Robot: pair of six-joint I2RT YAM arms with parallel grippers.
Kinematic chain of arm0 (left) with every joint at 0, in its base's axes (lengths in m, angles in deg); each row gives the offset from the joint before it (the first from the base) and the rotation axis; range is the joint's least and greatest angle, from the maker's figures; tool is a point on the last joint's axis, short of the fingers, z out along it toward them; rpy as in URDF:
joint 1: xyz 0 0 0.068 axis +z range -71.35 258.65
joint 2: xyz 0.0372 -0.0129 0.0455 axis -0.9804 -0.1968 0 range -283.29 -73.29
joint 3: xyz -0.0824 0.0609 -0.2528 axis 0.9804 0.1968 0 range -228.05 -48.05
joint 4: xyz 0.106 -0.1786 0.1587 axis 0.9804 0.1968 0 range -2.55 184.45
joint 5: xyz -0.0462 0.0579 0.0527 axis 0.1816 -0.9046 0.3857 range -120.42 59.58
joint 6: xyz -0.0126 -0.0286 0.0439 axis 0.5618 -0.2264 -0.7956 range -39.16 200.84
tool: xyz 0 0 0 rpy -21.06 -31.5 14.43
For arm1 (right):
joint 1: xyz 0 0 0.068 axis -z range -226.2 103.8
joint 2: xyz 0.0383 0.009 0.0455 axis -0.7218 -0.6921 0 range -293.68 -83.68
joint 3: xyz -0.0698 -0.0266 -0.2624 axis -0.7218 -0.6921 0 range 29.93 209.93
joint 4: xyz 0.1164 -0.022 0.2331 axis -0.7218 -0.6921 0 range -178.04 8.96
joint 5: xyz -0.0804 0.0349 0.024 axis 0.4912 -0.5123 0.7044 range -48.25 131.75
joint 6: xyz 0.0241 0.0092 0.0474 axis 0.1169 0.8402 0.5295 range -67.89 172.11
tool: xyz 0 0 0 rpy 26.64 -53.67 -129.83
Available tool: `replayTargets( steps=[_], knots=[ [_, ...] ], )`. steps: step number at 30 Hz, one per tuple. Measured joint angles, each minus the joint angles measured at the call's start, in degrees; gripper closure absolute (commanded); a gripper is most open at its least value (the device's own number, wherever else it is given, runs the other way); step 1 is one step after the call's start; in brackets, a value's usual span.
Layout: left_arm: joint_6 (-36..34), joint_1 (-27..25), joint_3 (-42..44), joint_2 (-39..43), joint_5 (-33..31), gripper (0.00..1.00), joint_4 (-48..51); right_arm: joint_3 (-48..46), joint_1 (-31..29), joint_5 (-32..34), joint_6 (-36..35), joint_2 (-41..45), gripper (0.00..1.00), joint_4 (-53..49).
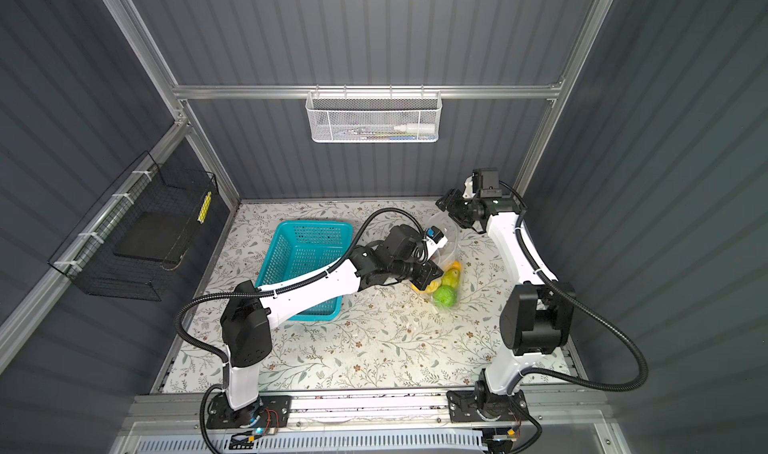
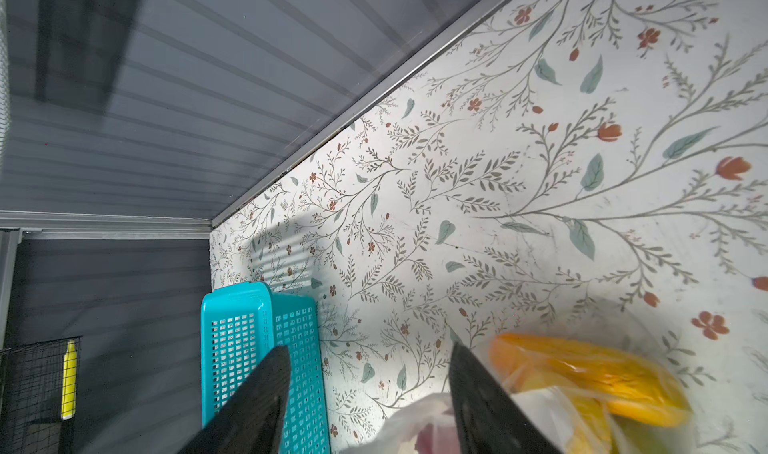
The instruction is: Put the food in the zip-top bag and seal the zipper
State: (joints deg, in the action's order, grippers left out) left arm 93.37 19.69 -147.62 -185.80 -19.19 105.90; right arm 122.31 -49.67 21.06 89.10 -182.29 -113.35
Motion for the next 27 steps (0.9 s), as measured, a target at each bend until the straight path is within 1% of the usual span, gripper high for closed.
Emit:
replayTargets(
  steps=[1,3,4,5,8,11,17,20,23,27],
  knots=[
    [-0.1,0.0,0.0,0.0,-0.3,1.0,0.0,0.0,-0.3,0.4,0.0,-0.2,0.67,-0.4],
    [-0.2,0.0,0.0,0.0,-0.9,1.0,0.0,-0.2,-0.6,1.5,-0.4,-0.1,0.86,-1.1],
    [-0.4,0.0,0.0,0.0,-1.3,1.0,0.0,-0.3,-0.6,2.1,-0.3,0.0,0.94,-1.2],
    [-0.4,0.0,0.0,0.1,-1.6,1.0,0.1,-0.3,-0.6,2.6,-0.5,0.2,0.99,-1.4],
    [-0.9,0.0,0.5,0.7,-3.0,1.0,0.5,-0.6,-0.4,4.2,-0.5,1.1,1.0,-1.8],
    [-2.3,0.0,1.4,2.2,-5.7,1.0,1.7,-0.9,0.0,5.2,-0.5,3.0,1.0,-1.9],
    [-7.9,0.9,2.0,7.4,-12.9,1.0,5.2,-1.3,1.4,6.0,-0.4,8.7,1.0,-1.9],
    [-11.5,2.1,1.9,10.8,-15.0,1.0,6.8,-1.6,2.1,5.8,0.2,11.8,1.0,-1.4],
    [-15.1,4.3,0.6,13.2,-16.6,1.0,8.7,-3.5,2.9,5.5,1.8,16.0,1.0,0.4],
    [-19.6,6.4,-2.9,14.3,-19.1,1.0,10.7,-9.5,3.4,4.6,5.0,23.0,1.0,4.9]
  ],
)
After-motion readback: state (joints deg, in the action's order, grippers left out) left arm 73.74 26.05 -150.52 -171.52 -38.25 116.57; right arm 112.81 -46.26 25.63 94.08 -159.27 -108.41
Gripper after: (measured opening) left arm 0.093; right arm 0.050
